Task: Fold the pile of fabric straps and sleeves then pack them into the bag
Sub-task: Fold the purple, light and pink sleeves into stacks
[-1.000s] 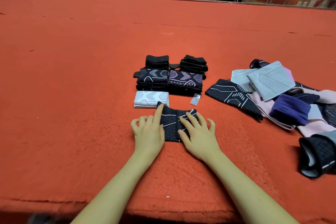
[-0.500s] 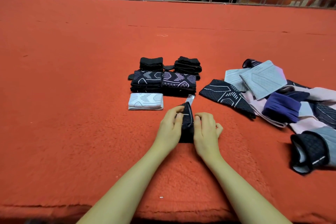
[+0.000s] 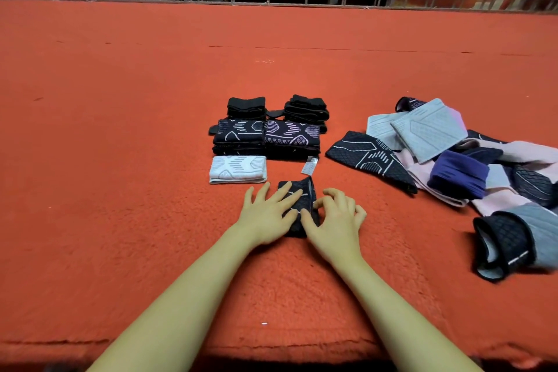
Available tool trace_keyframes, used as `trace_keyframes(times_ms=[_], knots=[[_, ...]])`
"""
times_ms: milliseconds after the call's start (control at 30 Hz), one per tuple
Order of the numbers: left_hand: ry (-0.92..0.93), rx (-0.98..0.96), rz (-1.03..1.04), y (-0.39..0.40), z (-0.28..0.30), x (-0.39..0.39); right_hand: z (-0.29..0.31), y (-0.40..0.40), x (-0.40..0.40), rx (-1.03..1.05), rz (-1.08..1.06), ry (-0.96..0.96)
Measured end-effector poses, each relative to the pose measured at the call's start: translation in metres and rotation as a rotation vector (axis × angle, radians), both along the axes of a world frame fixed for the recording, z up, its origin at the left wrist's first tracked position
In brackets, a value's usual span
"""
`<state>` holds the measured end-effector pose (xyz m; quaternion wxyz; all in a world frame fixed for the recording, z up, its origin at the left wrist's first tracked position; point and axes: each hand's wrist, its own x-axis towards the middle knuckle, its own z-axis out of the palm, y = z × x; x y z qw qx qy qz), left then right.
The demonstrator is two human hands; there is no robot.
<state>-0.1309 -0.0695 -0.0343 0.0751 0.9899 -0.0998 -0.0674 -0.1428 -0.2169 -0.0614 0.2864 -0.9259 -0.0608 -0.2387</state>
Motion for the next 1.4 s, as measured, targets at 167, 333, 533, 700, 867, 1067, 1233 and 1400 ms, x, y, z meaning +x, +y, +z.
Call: trace_keyframes(times_ms=[167,333,533,700,867,1067,1233,1400], knots=[[0.005,0.007,-0.006,0.002,0.004,-0.001,-0.002,0.001,-0.002,-0.017,0.016,-0.053],[-0.040,-0.040,0.010,-0.002,0.002,-0.002,-0.004,0.001,0.000,-0.060,-0.041,-0.005],[-0.005,0.077,-0.036,-0.006,0.009,0.009,-0.006,0.002,0.004,-0.227,-0.114,0.177],[-0.028,0.057,-0.057,-0.004,0.007,0.013,-0.011,0.000,0.007,-0.127,-0.009,0.153],[-0.295,-0.103,-0.101,0.003,0.010,0.010,-0.012,0.002,0.010,-0.018,0.116,-0.011],[-0.604,-0.059,-0.194,0.035,0.025,0.018,0.016,0.005,0.023,-0.004,0.208,-0.264],[-0.650,-0.171,-0.175,0.047,0.025,0.019,0.029,0.007,0.034,-0.057,0.272,-0.312],[-0.610,-0.255,-0.192,0.048,0.006,0.009,0.014,0.002,0.030,-0.076,0.295,-0.247]])
